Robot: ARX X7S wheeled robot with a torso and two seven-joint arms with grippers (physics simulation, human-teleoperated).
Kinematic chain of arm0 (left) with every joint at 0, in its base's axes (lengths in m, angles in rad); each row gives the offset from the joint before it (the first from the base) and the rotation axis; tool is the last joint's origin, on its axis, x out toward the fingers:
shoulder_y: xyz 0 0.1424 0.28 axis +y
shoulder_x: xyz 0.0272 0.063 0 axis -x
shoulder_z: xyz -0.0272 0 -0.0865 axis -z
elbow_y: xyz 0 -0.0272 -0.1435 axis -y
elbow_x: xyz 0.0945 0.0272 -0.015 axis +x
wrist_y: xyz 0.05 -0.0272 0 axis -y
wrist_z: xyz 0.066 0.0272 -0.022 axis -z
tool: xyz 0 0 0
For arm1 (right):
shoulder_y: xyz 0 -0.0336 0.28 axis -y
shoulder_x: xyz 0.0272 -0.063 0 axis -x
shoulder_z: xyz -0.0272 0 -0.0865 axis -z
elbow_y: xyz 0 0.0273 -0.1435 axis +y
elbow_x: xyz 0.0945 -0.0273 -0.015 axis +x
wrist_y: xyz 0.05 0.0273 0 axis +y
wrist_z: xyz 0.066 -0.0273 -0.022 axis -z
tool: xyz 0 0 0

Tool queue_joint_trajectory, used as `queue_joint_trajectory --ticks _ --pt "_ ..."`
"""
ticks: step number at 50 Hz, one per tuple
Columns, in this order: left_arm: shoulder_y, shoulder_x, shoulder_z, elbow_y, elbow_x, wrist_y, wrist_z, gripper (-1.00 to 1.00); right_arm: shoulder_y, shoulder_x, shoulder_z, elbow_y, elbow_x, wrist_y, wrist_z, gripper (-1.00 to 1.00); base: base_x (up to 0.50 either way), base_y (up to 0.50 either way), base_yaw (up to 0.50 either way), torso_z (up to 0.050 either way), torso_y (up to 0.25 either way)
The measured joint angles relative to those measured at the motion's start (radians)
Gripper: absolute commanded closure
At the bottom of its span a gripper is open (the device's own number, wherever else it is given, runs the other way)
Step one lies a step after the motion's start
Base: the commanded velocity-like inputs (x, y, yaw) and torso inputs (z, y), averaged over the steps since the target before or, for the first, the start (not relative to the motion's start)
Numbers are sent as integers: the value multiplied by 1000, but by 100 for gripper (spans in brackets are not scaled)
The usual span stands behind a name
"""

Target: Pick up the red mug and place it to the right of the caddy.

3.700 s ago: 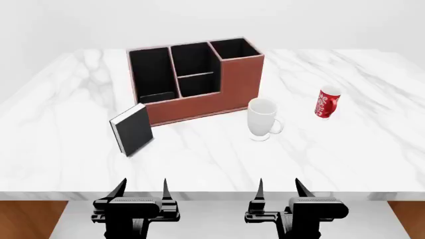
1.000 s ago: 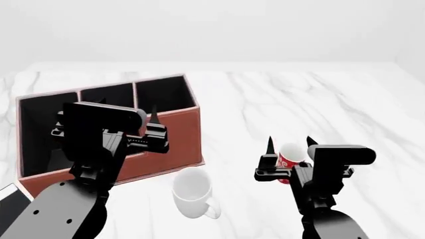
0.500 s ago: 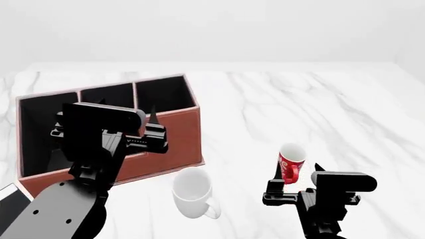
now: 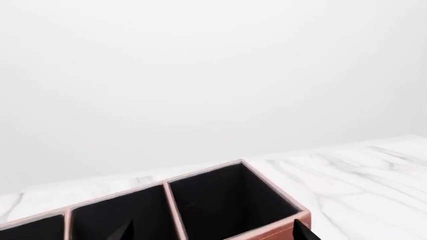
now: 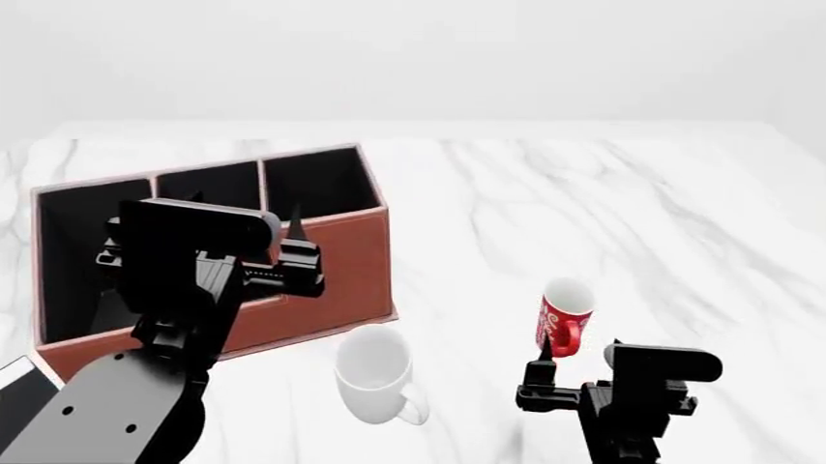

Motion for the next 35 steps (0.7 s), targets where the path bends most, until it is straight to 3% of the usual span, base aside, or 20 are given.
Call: queue_joint_trajectory --ticks 35 --pt "5 -13 -1 -17 -14 17 -9 -100 114 -2 -13 220 0 8 10 -100 0 0 0 0 0"
